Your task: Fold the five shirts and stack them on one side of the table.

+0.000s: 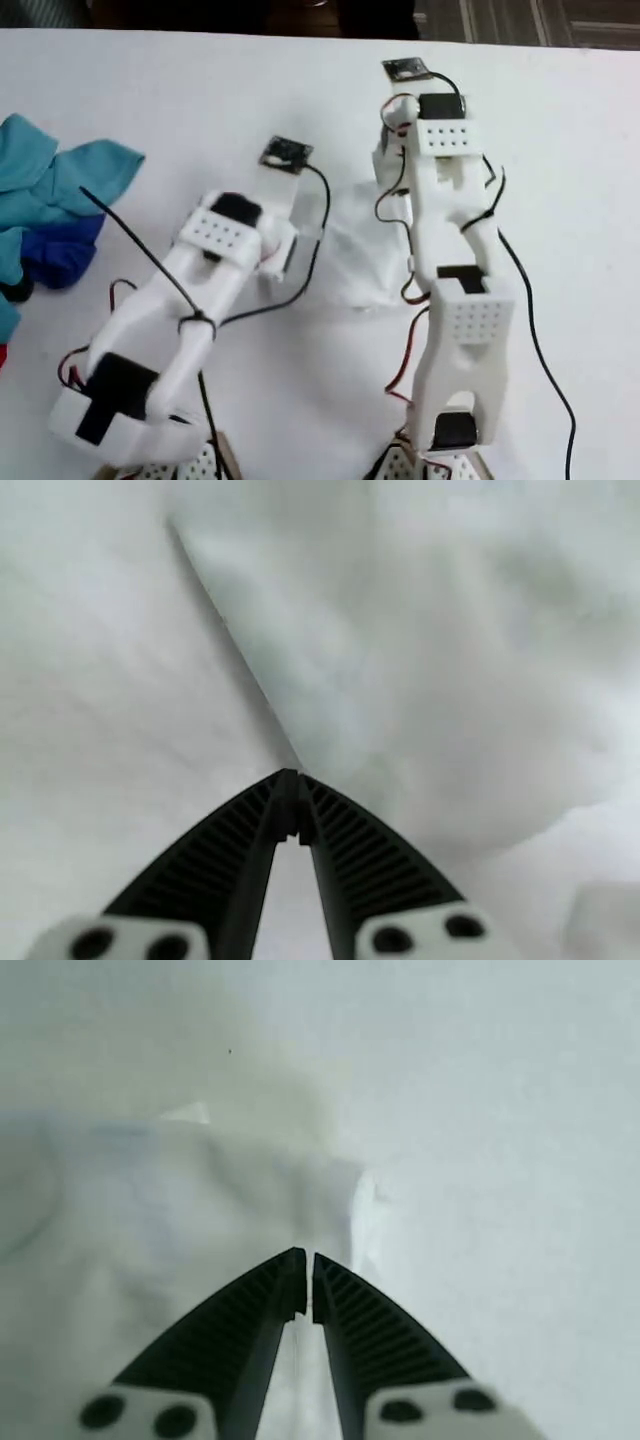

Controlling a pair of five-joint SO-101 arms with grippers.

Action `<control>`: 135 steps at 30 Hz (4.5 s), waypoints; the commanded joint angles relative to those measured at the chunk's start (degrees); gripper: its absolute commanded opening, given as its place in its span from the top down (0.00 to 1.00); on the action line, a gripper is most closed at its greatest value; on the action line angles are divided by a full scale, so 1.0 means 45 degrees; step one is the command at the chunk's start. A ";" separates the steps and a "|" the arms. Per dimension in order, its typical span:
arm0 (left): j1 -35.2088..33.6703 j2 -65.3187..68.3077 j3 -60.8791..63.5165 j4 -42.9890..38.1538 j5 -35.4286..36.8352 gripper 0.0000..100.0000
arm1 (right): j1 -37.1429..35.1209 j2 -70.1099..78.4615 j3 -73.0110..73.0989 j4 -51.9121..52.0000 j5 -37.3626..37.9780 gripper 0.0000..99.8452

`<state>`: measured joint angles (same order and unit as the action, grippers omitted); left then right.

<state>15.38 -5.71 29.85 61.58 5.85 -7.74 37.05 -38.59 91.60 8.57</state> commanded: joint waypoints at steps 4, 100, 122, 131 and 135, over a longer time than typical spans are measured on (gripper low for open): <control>0.0938 -0.0821 0.0381 -0.0391 -0.0059 0.97 | -0.0420 0.0420 -0.0508 0.0029 -0.0117 0.98; -0.5451 -0.5177 0.7336 -0.5958 -0.2794 0.97 | -0.0850 0.0010 0.0410 0.1338 0.0078 0.70; -0.5470 -0.5177 0.7336 -0.5958 -0.2794 0.97 | 0.0381 0.2530 0.0332 0.1338 0.0176 0.74; -0.5470 -0.5177 0.7336 -0.5958 -0.2794 0.97 | 0.0830 0.2530 0.0371 0.0811 0.0195 0.98; -0.5470 -0.5177 0.7336 -0.5958 -0.2794 0.97 | 0.1397 0.2491 0.0313 0.0225 0.1582 0.98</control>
<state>-8.97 -27.43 63.16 35.74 -6.73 -4.40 48.66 -36.48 95.21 11.74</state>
